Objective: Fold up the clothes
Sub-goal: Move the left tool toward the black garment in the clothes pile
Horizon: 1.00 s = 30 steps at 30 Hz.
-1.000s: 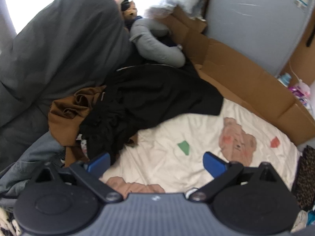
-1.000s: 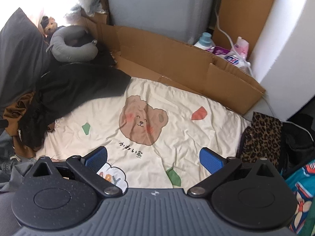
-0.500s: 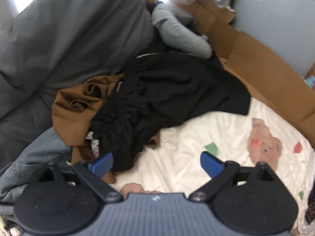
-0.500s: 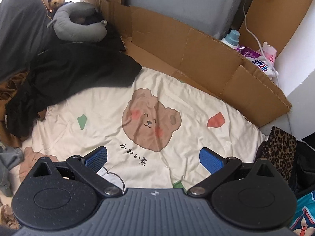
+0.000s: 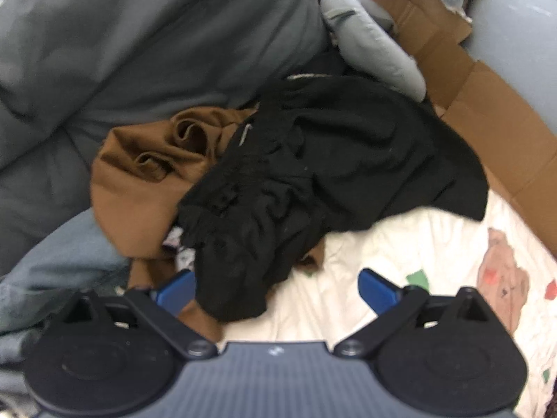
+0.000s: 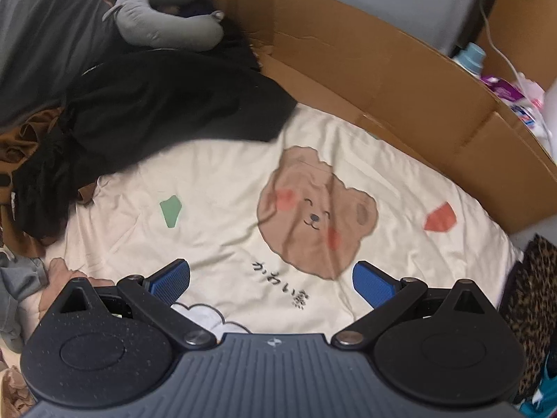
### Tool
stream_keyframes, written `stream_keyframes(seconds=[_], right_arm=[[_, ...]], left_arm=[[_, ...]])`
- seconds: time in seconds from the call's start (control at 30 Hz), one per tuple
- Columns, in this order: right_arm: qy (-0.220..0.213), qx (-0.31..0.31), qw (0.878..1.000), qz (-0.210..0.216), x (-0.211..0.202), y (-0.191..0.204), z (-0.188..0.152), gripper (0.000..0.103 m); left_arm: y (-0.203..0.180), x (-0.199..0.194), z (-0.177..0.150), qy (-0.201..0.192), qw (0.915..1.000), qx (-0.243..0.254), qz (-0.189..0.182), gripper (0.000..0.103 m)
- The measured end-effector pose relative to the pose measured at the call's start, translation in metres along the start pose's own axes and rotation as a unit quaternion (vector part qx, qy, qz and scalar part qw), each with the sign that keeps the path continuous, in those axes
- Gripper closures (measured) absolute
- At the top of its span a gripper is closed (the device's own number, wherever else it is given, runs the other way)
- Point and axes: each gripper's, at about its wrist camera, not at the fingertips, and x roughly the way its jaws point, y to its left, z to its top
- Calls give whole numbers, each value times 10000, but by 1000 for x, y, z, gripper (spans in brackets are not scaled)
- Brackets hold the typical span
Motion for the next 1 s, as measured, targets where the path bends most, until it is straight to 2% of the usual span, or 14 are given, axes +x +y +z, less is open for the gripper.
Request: stream_keyframes(seconds=[0.1,0.17,0.33,0.6,0.7,0.83,0.9,1.0], right_arm=[[-26,-32,10000,90,14,6,3,0],[-42,-21,9998,175,22,9,3,0],[-119,36,9991,413,36,16,-1,0],[-243,128,9965,794,59,26,-8,0],[-304,155,9954,894,61,29,-14,0],[-282,142,9940,1045,65,30,-22,0],[-286,171,9934,1099,68,31,-26,0],[-429,355,9916,1172,72,29,-29,0]], left_arm=[[-3,7,6,-117,9993,327,135,0],[0,14,9,-78,9992,374,138,0],[15,31,16,-38,9998,114,139,0],[35,47,27,-399,9991,157,-63,1],[39,51,27,-454,9983,304,-185,5],[43,68,24,-244,9987,426,-104,10],[48,81,22,-119,9994,327,-52,16],[58,97,18,-19,9998,111,-162,23]])
